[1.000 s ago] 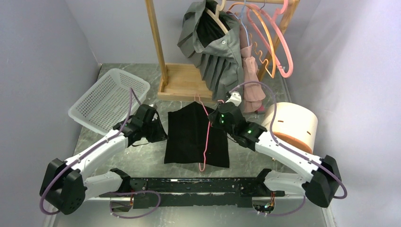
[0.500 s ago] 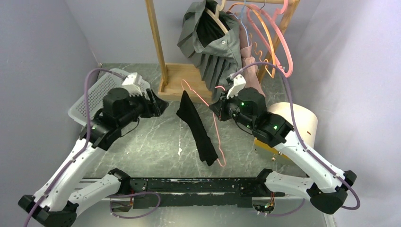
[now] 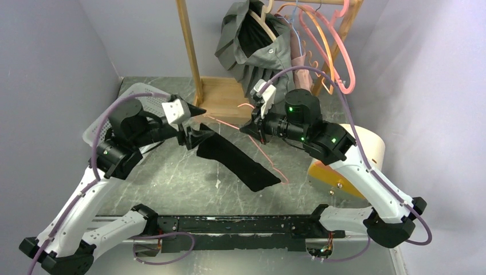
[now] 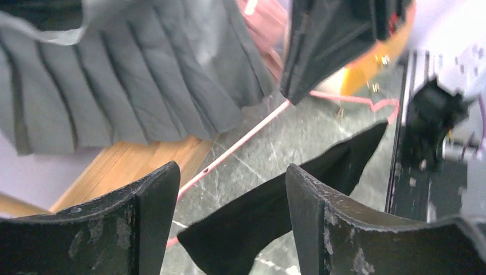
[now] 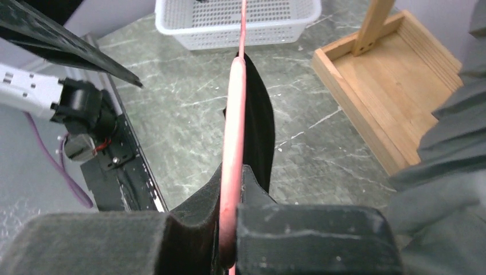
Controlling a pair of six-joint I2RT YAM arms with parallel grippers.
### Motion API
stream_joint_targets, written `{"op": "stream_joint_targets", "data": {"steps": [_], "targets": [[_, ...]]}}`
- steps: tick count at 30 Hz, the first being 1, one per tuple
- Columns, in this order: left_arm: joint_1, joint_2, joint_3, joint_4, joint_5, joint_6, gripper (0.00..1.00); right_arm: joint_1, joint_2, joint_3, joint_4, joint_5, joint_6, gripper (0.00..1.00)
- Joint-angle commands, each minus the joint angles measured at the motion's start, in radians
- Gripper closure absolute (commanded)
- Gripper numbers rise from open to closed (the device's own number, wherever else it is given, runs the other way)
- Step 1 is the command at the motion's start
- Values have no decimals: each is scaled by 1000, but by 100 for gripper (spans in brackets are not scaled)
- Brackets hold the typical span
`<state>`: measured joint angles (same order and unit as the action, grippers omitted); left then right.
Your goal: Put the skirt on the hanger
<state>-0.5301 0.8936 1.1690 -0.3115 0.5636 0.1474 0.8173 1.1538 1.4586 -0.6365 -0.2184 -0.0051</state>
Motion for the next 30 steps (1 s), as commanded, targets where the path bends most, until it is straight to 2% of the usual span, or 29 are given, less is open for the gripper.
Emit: {"op": "stream_joint_targets", "data": {"steps": [1,7,12,17,23,28,29,30], "targets": [[1,32,2,-99,259,397,28,-4,16,33,6,-147,-114,100],[0,132,51,-221,403,526,34,-2,44,25,5,-210,-150,100],[-4,201,79,-349,488,610,43,-2,51,17,25,-254,-160,100],[-17,238,95,-371,463,630,57,-2,62,14,43,-303,-162,100],[-22,191,44,-271,405,612,92,-2,73,9,56,-344,-162,100],[-23,146,9,-231,362,606,93,-2,52,-19,86,-372,-162,100],[-23,128,-2,-207,348,593,93,-3,38,-29,94,-372,-158,96],[-22,109,-16,-174,338,580,93,-2,23,-48,108,-371,-152,76]]}}
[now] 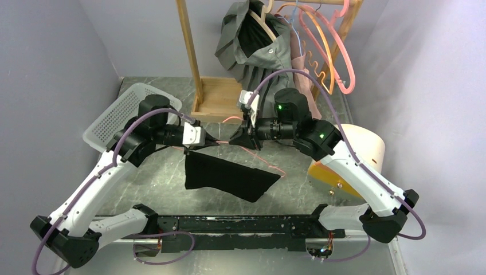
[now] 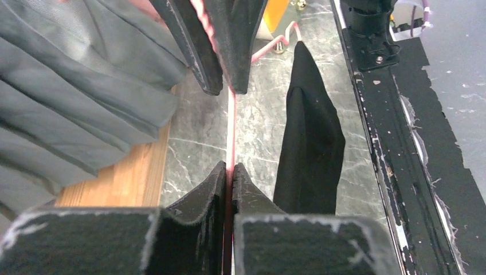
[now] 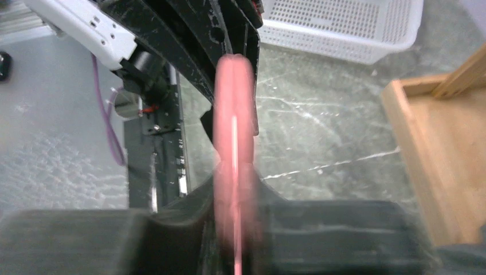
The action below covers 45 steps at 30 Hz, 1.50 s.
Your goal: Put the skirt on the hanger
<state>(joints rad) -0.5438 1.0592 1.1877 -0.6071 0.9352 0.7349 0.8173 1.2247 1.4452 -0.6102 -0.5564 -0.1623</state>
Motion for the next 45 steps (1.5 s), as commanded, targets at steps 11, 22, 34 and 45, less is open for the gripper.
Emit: {"op": "stream_joint_targets", "data": {"steps": [11,22,34,45], "targets": [[-8,-263,-69,129,-51,-48,93,-3,-284,-271,118,217,69,26],[-8,-356,-35,66,-212,-45,93,-4,-436,-382,85,175,30,37],[-9,-367,-17,63,-164,-54,93,-3,-367,-405,146,72,38,48],[-9,-408,-94,229,-301,-205,65,-4,-359,-380,205,144,108,100]]}}
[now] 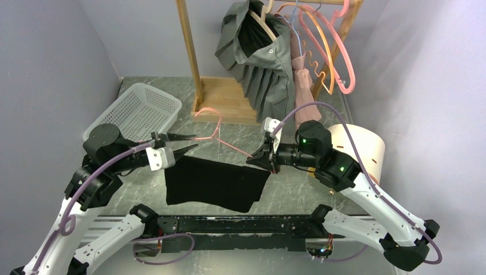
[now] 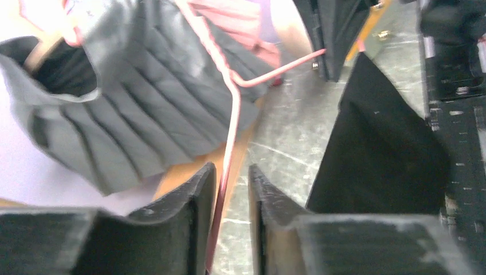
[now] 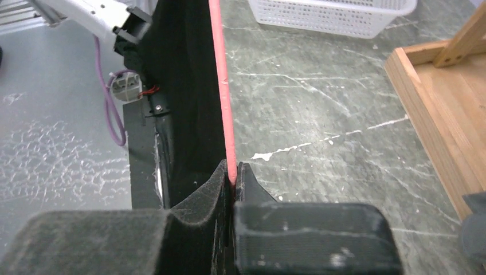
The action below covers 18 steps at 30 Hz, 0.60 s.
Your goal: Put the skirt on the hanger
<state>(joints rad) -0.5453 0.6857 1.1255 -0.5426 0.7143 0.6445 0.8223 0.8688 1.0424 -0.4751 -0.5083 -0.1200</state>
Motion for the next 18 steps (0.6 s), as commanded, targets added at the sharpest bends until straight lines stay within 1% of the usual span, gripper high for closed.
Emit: {"op": "stream_joint_targets", "data": {"steps": [1,3,7,9,13,18], "targets": [[-7,-41,-49,201,-133,-152,56,-9,-3,29,70,127,80,100],[-7,-51,-78,262,-270,-232,45,-9,0,52,66,197,114,100],[-6,-54,-84,287,-529,-337,40,-9,34,135,37,385,202,100],[-7,-69,-93,311,-643,-384,37,-9,79,200,4,515,252,100],[-8,-120,-126,358,-758,-445,30,-8,199,357,-38,666,326,100],[-7,-123,-122,310,-772,-556,30,-8,347,499,57,744,333,100]]}}
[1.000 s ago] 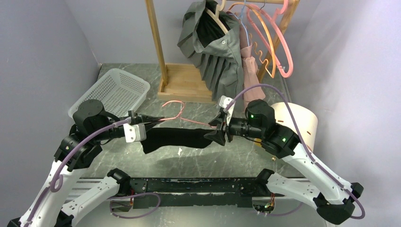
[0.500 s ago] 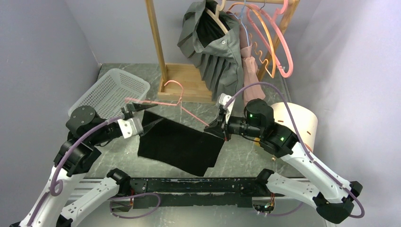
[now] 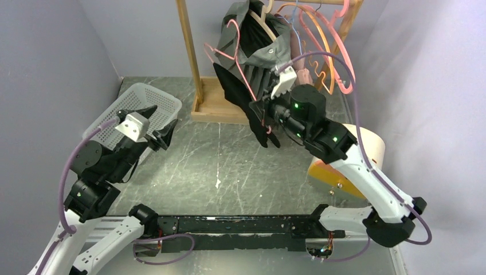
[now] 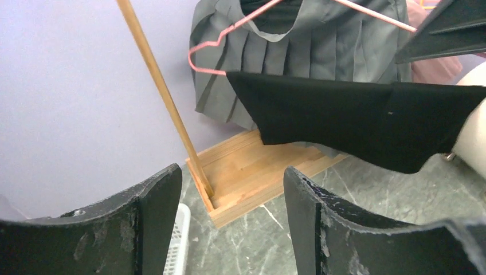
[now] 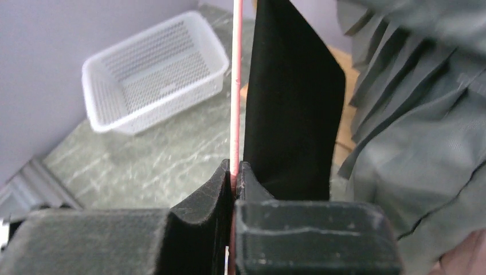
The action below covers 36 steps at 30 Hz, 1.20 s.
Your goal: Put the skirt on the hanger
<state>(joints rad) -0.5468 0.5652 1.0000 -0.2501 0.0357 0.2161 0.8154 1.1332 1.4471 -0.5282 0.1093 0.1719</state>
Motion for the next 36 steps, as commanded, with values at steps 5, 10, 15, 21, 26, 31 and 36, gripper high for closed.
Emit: {"op": "stream_joint_targets", "data": {"steps": [5,10,15,21,26,31,36], "targets": [[-6,-13,-28,-33,-58,-283,31,-3,232,231,215,172,34,100],[-6,17,-5,-183,-52,-480,29,-4,386,371,264,270,45,100],[-6,10,-72,-184,16,-562,26,-11,495,444,353,311,18,100],[-5,16,-104,-192,31,-571,25,-33,506,410,449,319,17,100],[-6,23,-116,-184,16,-573,25,-64,476,357,497,323,49,100],[-5,40,-111,-189,3,-574,25,-82,526,405,414,287,50,100],[-5,47,-86,-225,-43,-625,22,-87,547,421,323,279,70,82]]}}
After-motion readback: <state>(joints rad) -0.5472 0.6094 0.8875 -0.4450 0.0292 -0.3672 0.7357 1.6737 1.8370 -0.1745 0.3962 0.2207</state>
